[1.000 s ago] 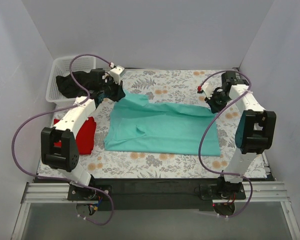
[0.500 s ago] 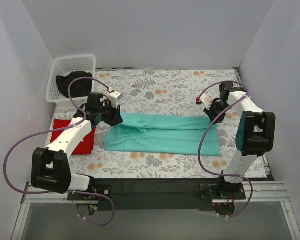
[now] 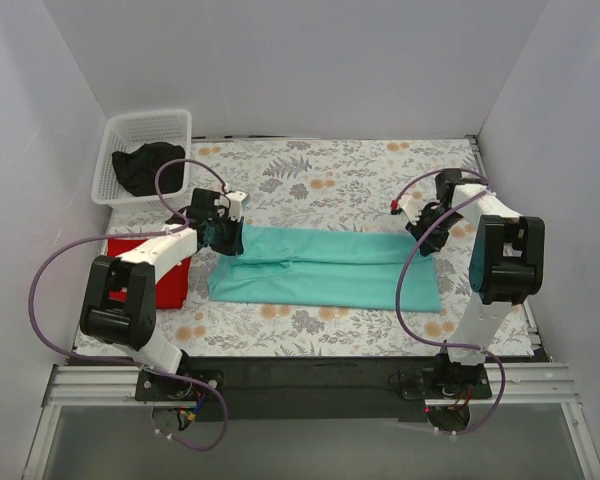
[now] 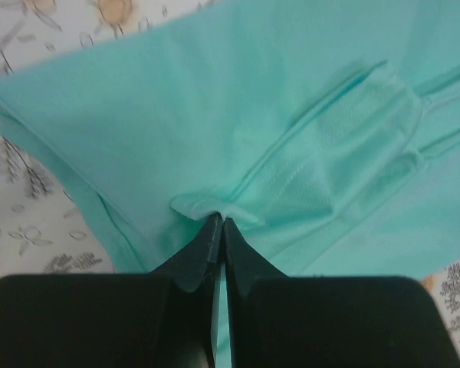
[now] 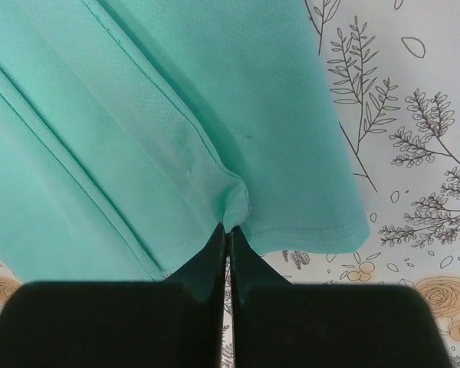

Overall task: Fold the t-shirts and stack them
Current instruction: Fold the tshirt

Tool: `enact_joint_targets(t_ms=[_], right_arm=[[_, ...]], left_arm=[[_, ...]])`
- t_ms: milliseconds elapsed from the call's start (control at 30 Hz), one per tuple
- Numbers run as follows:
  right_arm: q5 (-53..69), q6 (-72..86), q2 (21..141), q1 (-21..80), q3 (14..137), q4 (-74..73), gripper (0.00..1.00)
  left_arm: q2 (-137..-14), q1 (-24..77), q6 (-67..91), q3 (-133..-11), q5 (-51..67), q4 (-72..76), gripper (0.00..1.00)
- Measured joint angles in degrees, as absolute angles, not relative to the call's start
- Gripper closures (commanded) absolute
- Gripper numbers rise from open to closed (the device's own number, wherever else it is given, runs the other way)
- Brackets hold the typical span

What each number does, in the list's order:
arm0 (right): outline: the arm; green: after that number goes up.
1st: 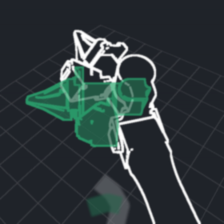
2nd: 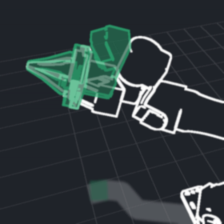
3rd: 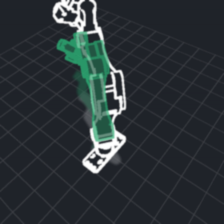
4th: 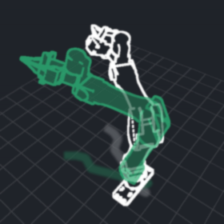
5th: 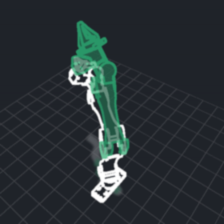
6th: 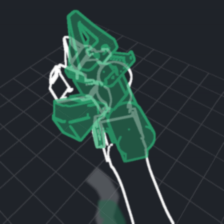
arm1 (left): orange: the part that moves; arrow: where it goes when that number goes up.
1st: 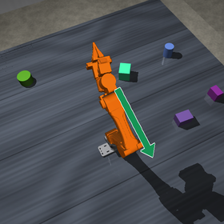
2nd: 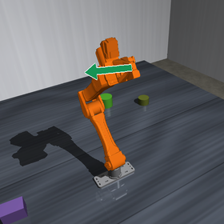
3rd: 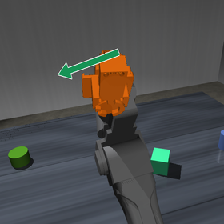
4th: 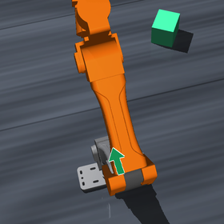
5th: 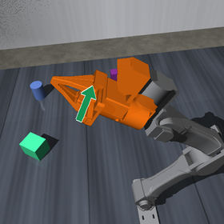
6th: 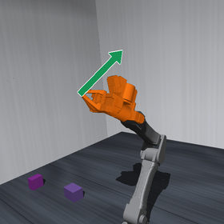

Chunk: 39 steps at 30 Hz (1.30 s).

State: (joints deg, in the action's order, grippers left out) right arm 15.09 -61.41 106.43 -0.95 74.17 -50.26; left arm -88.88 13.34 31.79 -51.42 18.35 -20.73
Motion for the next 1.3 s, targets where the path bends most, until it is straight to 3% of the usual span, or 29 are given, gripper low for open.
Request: enact_joint_targets(t_ms=[400,1000,1300], right_arm=[[14.92,-60.40,109.19,-1.06,83.94,-50.50,0.99],[15.05,-61.58,108.29,-1.54,78.56,-49.43,0.99],[15.14,-59.66,111.81,-1.54,92.71,-48.80,0.99]], left_arm=[[-95.55,11.92,28.82,-70.06,17.10,-19.92,1.00],[-92.18,10.33,25.30,-60.07,20.99,-19.25,1.00],[-100.88,10.33,26.65,-76.31,19.62,-16.56,1.00]])
